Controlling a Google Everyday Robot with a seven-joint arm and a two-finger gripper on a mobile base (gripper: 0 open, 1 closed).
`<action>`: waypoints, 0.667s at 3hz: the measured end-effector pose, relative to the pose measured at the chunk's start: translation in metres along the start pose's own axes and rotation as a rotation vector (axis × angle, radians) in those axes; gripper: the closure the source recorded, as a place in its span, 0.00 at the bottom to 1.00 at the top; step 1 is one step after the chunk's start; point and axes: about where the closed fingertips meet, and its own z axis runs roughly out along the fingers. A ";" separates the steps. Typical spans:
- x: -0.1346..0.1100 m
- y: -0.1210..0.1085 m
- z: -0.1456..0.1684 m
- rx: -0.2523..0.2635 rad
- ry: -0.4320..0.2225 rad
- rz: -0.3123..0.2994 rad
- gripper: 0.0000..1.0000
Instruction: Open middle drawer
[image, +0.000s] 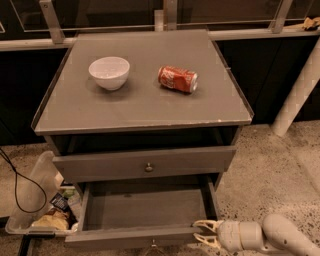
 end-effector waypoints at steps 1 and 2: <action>-0.002 -0.003 -0.001 0.000 0.000 0.000 0.82; -0.002 -0.003 -0.001 0.000 0.000 0.000 0.58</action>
Offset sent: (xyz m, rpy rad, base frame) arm 0.0023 -0.0004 0.0027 0.0000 0.0000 0.0000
